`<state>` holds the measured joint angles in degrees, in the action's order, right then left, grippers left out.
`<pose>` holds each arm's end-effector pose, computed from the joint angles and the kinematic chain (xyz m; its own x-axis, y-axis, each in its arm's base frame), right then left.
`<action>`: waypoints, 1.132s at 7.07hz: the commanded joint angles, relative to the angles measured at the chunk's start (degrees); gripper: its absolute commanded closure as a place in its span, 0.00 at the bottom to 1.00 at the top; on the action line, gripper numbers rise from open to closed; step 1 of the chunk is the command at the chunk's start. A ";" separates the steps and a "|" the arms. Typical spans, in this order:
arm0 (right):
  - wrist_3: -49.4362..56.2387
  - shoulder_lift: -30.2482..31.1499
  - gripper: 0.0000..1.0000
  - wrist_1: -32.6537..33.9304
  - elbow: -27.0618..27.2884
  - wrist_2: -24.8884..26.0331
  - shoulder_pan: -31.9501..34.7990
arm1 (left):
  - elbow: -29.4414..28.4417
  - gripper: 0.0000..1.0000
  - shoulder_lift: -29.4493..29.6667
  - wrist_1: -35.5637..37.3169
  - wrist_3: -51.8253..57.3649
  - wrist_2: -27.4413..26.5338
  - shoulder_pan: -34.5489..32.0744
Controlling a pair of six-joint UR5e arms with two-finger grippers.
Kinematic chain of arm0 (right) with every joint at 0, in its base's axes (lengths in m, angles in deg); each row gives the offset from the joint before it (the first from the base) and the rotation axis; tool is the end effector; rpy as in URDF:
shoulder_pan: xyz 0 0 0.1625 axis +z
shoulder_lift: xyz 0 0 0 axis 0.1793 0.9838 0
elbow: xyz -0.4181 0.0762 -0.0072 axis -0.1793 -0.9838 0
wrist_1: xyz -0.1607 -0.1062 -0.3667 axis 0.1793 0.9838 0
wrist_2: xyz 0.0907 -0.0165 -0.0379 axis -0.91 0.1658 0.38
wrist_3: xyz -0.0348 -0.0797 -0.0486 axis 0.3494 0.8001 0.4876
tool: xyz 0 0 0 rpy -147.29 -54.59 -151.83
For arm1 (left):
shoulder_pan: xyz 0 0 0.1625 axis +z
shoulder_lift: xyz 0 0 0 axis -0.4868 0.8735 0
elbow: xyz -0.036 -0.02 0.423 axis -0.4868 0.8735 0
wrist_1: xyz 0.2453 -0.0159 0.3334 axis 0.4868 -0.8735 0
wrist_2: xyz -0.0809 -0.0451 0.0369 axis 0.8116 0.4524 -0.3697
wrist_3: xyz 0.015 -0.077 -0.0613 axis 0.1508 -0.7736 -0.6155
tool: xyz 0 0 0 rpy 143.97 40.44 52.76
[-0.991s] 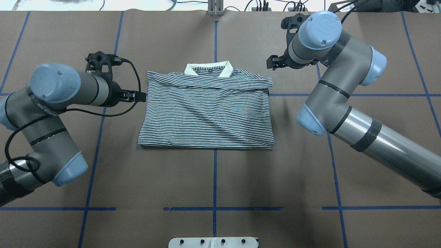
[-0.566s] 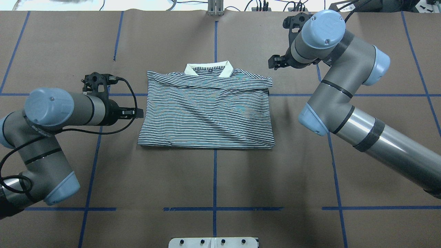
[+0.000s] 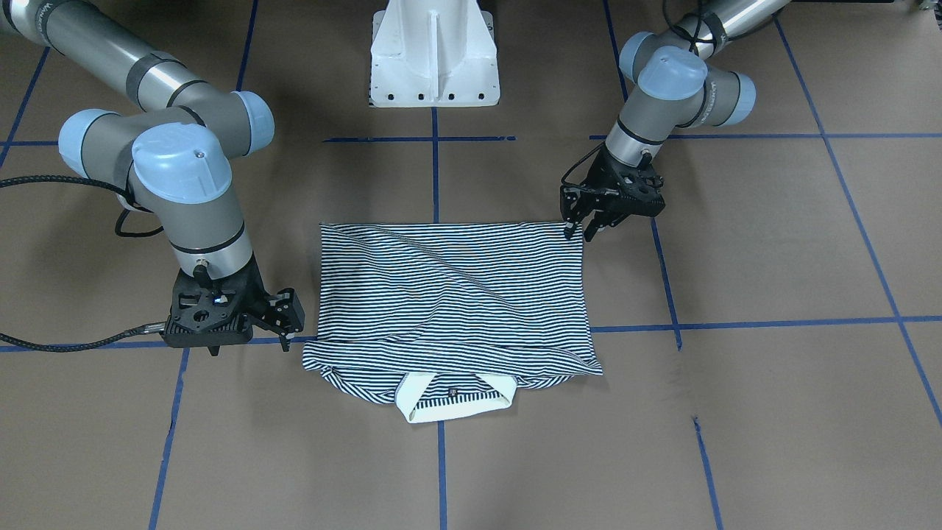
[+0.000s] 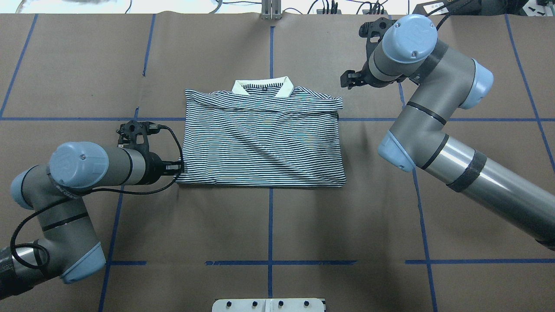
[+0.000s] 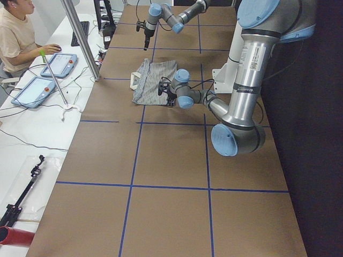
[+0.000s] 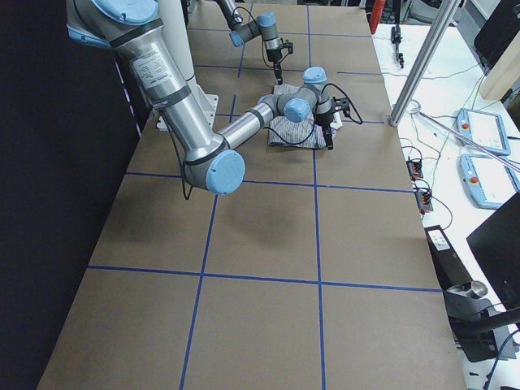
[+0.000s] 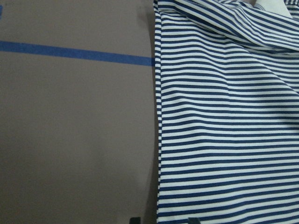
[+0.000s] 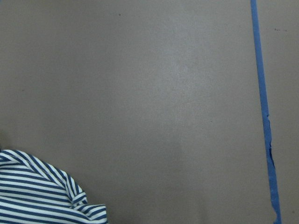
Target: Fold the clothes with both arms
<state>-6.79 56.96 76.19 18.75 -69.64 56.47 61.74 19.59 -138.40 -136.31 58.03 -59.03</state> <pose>-0.4125 -0.5930 0.3155 0.7696 -0.0385 0.6374 -0.1936 0.9372 0.2903 0.4599 -0.3991 0.3803 0.5004 0.0310 -0.8652 0.2350 0.9570 0.1702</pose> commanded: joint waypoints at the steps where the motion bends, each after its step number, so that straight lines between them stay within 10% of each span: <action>1: 0.00 0.08 0.00 0.03 -0.09 0.03 0.00 | -0.02 0.66 0.12 0.01 -0.02 -0.72 1.41; 3: -0.09 0.08 0.00 0.03 -0.09 0.03 0.00 | 0.07 1.00 -0.23 0.09 0.07 -0.81 1.50; 8: -0.35 0.26 0.00 0.03 -0.17 0.12 0.00 | -6.92 1.00 1.33 0.53 21.56 -0.28 -14.01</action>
<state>-7.11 57.10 76.22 18.64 -69.56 56.47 58.60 19.43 -137.94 -120.90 57.59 -67.25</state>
